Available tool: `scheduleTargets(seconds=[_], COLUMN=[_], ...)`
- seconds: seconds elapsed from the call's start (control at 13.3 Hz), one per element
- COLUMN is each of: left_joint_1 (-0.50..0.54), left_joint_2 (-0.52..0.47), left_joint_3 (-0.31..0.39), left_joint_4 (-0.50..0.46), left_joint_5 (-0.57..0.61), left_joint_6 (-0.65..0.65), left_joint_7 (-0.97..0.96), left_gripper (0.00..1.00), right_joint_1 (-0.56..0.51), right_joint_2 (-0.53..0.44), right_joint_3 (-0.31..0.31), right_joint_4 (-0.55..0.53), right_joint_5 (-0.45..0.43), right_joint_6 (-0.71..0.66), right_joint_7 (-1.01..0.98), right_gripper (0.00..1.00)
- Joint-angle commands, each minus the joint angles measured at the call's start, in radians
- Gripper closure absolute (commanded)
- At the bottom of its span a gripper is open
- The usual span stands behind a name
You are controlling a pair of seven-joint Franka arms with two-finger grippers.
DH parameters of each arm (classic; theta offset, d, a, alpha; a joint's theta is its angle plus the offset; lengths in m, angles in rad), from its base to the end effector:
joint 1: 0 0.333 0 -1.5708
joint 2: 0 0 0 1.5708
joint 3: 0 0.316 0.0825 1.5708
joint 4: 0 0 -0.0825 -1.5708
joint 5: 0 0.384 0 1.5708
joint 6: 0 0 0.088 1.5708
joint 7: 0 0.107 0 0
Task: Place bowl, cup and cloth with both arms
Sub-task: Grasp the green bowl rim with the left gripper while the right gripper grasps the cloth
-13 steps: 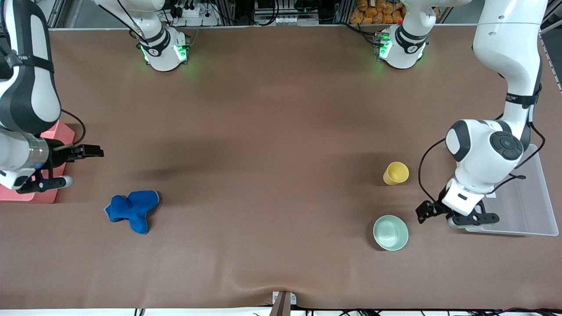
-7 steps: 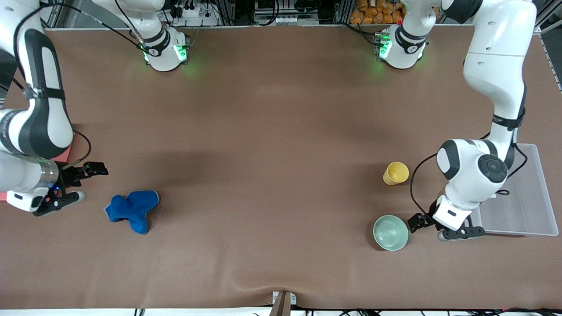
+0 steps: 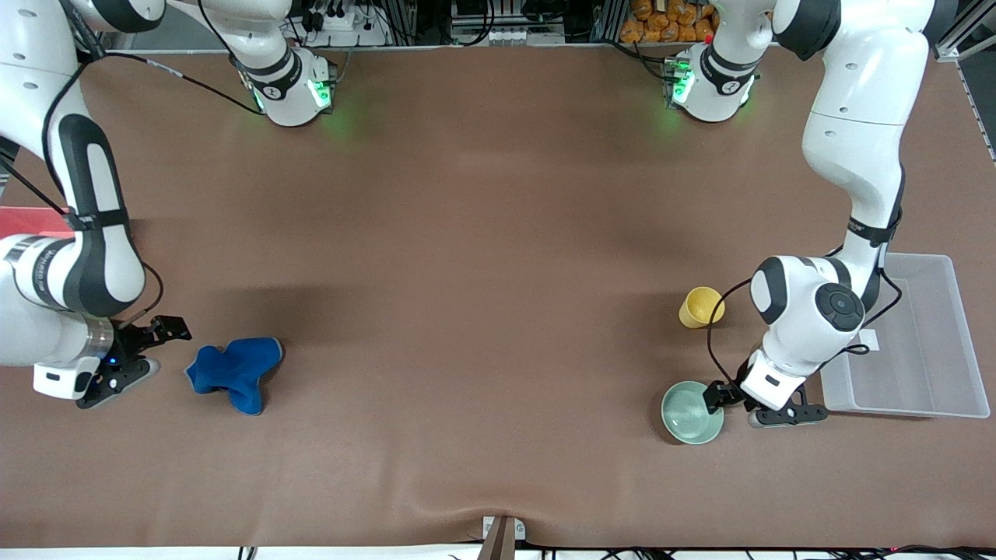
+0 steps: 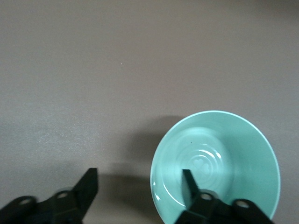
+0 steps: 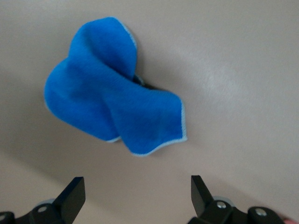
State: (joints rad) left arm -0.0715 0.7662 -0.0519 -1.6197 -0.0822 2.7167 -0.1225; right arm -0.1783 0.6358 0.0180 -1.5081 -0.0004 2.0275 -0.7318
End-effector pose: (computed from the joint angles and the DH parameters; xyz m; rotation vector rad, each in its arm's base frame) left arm 0.7155 -0.0798 0.2084 2.9817 0.1326 0.4797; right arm 0.6871 -0.1131 0.2829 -2.9544 -0.8636 0.1547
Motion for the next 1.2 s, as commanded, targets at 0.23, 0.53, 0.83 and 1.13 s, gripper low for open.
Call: scheduleTargets(seconds=[0.23, 0.53, 0.83, 1.13], left_joint_1=[-0.011, -0.013, 0.010, 0.091], left_joint_2=[0.053, 0.044, -0.016, -0.117], left_joint_3=[0.004, 0.004, 0.012, 0.015], left_joint_4=[0.030, 0.072, 0.095, 0.119], left_joint_5=[-0.025, -0.024, -0.030, -0.014], left_joint_6=[0.069, 0.067, -0.065, -0.311], left_joint_7=[-0.016, -0.069, -0.068, 0.007], left_gripper=[0.97, 1.00, 1.00, 1.00], right_joint_1=[0.010, 0.010, 0.013, 0.014], right_joint_2=[0.039, 0.061, 0.087, 0.114], right_joint_3=[0.014, 0.017, 0.017, 0.017], right_joint_4=[0.002, -0.006, -0.004, -0.004], right_joint_5=[0.013, 0.025, 0.085, 0.102], right_joint_6=[0.071, 0.114, 0.138, 0.175], right_joint_7=[-0.061, -0.063, -0.063, -0.060], right_gripper=[0.00, 0.00, 0.00, 0.00])
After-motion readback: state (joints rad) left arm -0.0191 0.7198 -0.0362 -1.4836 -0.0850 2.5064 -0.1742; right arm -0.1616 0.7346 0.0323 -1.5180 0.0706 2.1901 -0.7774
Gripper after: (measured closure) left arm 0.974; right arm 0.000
